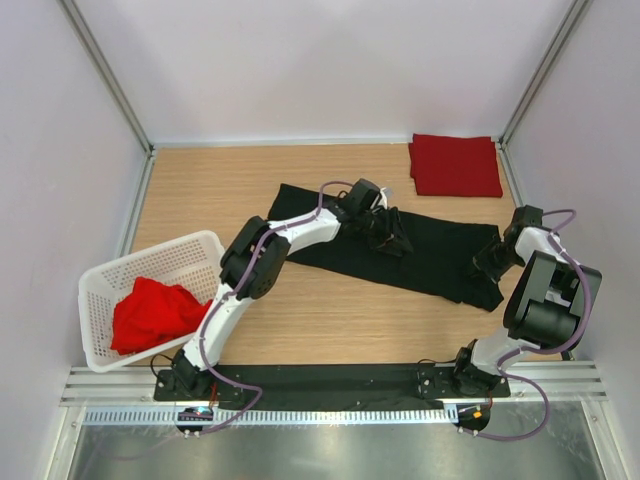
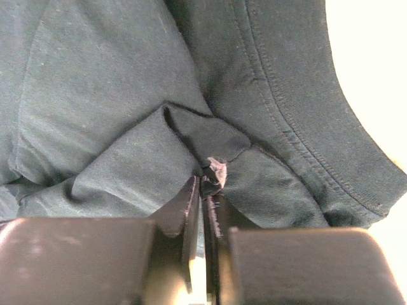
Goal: Fold and stack the t-shirts
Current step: Fold the tshirt
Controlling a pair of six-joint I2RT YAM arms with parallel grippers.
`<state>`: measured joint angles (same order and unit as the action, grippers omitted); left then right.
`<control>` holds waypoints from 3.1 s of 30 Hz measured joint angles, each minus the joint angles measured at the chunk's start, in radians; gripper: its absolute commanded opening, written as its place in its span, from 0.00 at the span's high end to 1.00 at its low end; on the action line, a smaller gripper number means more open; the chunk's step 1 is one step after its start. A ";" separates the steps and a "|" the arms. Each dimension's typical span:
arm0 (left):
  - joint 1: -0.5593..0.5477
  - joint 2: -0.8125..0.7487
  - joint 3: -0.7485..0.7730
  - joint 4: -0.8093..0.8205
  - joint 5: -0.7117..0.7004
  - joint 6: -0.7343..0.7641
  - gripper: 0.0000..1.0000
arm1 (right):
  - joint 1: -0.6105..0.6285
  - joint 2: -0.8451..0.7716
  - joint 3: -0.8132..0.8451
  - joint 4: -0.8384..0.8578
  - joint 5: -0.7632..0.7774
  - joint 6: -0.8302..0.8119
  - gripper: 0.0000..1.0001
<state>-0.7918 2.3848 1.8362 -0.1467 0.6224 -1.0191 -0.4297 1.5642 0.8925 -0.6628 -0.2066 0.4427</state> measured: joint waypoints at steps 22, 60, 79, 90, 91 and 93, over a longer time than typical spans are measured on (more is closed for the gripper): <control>0.000 0.057 0.060 -0.005 -0.021 -0.048 0.95 | -0.004 0.031 0.067 0.046 -0.005 0.001 0.99; 0.212 -0.446 -0.072 -0.606 -0.172 0.334 0.49 | 0.425 0.104 0.404 -0.175 0.225 0.120 0.52; 0.446 -0.964 -0.495 -0.719 -0.267 0.384 0.47 | 0.967 0.892 1.332 -0.182 0.510 0.344 0.52; 0.503 -1.056 -0.525 -0.766 -0.281 0.426 0.46 | 1.080 0.966 1.386 -0.187 0.548 0.319 0.52; 0.509 -1.056 -0.525 -0.768 -0.281 0.429 0.46 | 1.088 0.960 1.374 -0.181 0.549 0.303 0.52; 0.516 -1.056 -0.525 -0.771 -0.278 0.434 0.46 | 1.109 0.937 1.330 -0.166 0.545 0.260 0.52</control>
<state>-0.2756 1.3285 1.3113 -0.9180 0.3443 -0.5850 0.6788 2.5011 2.2227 -0.8284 0.3386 0.7029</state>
